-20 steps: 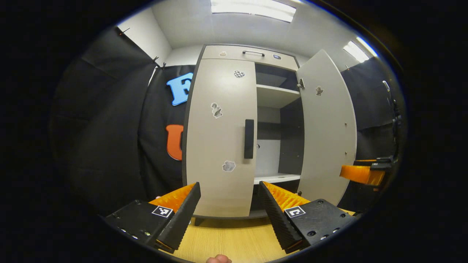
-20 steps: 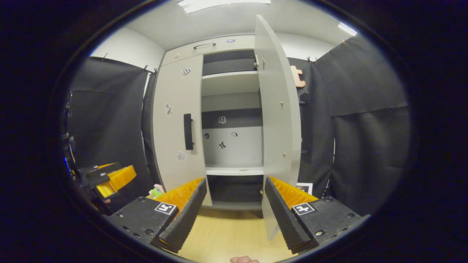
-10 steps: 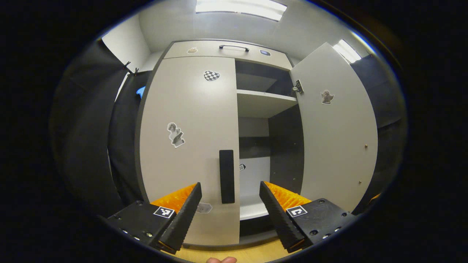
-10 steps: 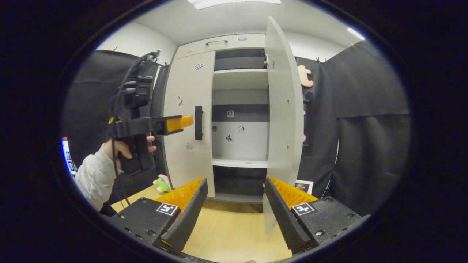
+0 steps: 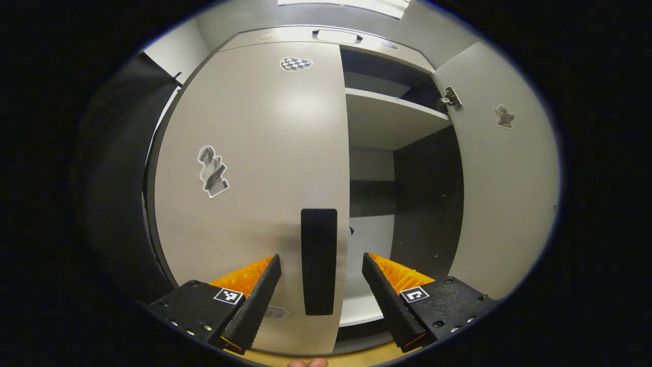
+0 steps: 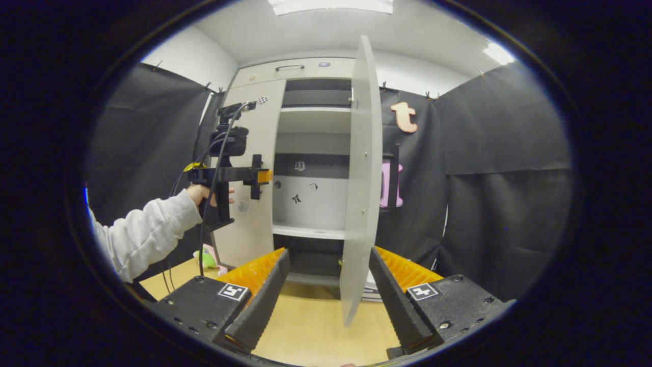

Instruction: Open the right door of the double-door shoe cabinet with the right hand, and open the left door with the left hand.

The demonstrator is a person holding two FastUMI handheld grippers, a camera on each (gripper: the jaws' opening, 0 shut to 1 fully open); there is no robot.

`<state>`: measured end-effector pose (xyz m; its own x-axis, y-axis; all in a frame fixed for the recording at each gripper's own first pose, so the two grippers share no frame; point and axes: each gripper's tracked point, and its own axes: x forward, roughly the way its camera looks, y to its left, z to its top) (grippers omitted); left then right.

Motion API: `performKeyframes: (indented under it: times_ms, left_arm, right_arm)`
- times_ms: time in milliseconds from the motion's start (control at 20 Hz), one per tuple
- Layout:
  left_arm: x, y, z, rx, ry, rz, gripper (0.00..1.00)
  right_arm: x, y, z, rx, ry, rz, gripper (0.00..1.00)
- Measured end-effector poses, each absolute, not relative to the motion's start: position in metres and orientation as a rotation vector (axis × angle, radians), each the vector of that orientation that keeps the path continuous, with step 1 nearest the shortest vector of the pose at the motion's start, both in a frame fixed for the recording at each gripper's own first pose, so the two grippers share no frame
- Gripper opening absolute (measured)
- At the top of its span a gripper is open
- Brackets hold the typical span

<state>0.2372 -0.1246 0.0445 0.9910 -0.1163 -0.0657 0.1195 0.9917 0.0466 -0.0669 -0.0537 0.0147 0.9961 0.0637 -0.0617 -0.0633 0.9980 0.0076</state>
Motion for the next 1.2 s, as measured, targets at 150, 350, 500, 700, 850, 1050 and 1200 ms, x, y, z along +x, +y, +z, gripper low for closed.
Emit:
performKeyframes:
  times_ms: [150,350,500,700,850,1050,1200]
  left_arm:
    - [0.246,-0.120,0.044,0.051,0.068,-0.096,0.96]
    - [0.244,-0.120,0.044,0.048,0.076,-0.094,0.93]
    - [0.245,-0.112,0.044,0.042,0.075,-0.066,0.91]
    - [0.244,-0.125,0.033,0.008,0.115,-0.137,0.52]
    - [0.243,-0.124,0.034,0.007,0.102,-0.118,0.32]
    - [0.242,-0.124,0.033,0.007,0.109,-0.177,0.11]
    - [0.236,-0.125,0.034,0.027,0.123,-0.219,0.05]
  right_arm:
    - [-0.056,-0.060,0.009,0.017,0.078,0.049,0.99]
    - [-0.041,-0.066,0.003,0.038,0.086,0.051,0.98]
    - [-0.040,-0.065,0.001,0.039,0.090,0.060,0.99]
    - [-0.036,-0.065,-0.006,0.034,0.104,0.063,0.98]
    - [-0.035,-0.066,-0.010,0.040,0.112,0.060,0.98]
    - [-0.036,-0.072,-0.015,0.039,0.129,0.045,0.98]
    - [-0.038,-0.074,-0.021,0.033,0.144,0.039,0.99]
